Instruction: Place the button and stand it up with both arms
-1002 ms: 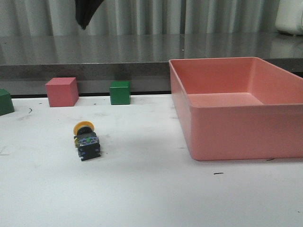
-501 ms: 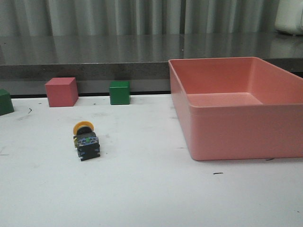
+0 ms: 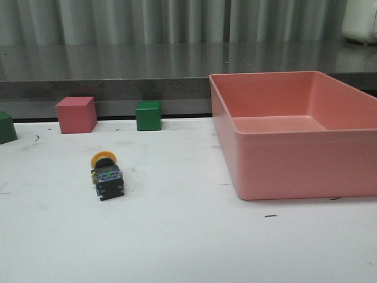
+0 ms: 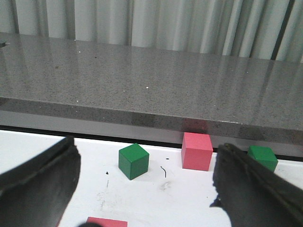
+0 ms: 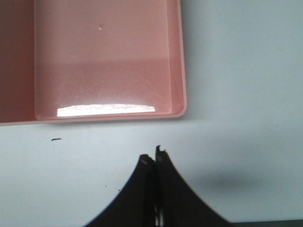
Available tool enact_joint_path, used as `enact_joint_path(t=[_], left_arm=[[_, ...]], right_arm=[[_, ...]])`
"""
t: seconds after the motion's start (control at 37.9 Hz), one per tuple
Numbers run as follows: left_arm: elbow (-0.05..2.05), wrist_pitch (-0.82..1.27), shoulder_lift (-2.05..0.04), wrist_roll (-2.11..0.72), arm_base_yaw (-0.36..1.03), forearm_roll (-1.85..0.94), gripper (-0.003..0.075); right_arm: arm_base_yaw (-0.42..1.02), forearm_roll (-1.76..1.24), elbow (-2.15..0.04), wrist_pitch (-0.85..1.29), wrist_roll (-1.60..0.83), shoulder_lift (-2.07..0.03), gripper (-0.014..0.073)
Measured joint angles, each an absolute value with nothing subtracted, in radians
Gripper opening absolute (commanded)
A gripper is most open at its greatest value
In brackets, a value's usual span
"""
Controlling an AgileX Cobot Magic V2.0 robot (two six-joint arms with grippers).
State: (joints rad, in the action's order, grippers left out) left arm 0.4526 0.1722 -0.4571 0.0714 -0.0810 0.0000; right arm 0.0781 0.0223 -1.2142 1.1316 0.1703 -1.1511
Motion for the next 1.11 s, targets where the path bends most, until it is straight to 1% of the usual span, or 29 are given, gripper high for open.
enact_joint_path(t=[0.21, 0.37, 0.58, 0.76, 1.11], left_arm=[[0.453, 0.172, -0.457, 0.071, -0.081, 0.000, 0.0546], [0.453, 0.172, -0.457, 0.071, -0.081, 0.000, 0.0546], [0.453, 0.172, -0.457, 0.071, -0.081, 0.000, 0.0546], [0.453, 0.172, -0.457, 0.071, -0.081, 0.000, 0.0546], [0.453, 0.166, -0.457, 0.071, -0.081, 0.000, 0.0546]], right_arm=[[0.078, 0.022, -0.920, 0.896, 0.170, -0.890, -0.0070], [0.078, 0.022, -0.700, 0.708, 0.170, -0.656, -0.0070], [0.078, 0.022, -0.456, 0.566, 0.168, -0.369, -0.0070], [0.078, 0.022, -0.370, 0.499, 0.168, -0.219, -0.0070], [0.078, 0.022, -0.366, 0.473, 0.168, -0.188, -0.0070]])
